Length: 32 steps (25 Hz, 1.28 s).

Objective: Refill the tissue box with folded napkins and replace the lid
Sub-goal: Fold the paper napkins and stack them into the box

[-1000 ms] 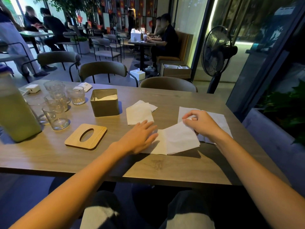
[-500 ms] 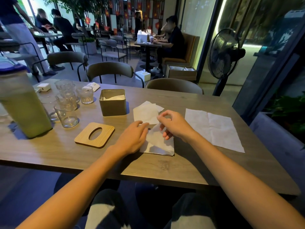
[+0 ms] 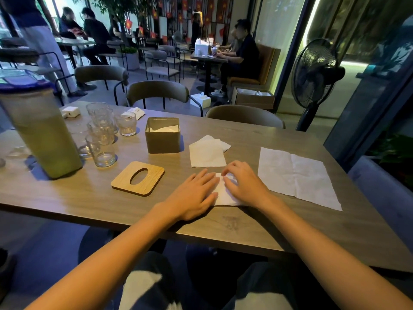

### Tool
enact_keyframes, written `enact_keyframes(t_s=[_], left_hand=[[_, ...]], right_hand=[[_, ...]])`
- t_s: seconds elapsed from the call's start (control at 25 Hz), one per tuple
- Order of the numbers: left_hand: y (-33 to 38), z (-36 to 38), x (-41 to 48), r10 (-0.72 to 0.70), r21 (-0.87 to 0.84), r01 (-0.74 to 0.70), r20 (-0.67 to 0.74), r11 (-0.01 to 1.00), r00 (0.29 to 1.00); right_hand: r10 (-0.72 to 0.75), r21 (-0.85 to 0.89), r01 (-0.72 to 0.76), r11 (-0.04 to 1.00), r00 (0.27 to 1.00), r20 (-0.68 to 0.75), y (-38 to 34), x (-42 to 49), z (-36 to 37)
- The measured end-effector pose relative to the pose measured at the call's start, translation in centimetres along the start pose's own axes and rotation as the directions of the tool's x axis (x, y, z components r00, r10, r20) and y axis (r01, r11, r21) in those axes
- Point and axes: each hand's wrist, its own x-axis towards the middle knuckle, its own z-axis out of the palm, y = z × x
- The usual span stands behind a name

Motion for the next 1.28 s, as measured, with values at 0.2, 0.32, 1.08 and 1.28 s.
enact_keyframes(t_s=[0.2,0.32,1.08,1.28], left_hand=[[-0.2,0.5,0.7,-0.054,0.076,0.050,0.055,0.996,0.997],[-0.1,0.4,0.9,-0.107,0.111,0.097,0.084,0.989,0.991],[-2.3,-1.4,2.9,-0.209,0.165,0.193,0.086,0.967,0.974],[-2.9,-1.9,2.8,-0.256,0.046,0.254,0.067,0.966,0.964]], right_hand=[[-0.003,-0.182,0.023,0.983,0.994,0.109,1.6,-1.7,0.8],[0.017,-0.165,0.012,0.986,0.985,0.174,2.1,-2.5,0.6],[0.143,-0.237,-0.096,0.967,0.971,0.191,1.6,0.6,-0.7],[0.218,0.011,-0.223,0.975,0.961,0.172,1.7,0.7,-0.6]])
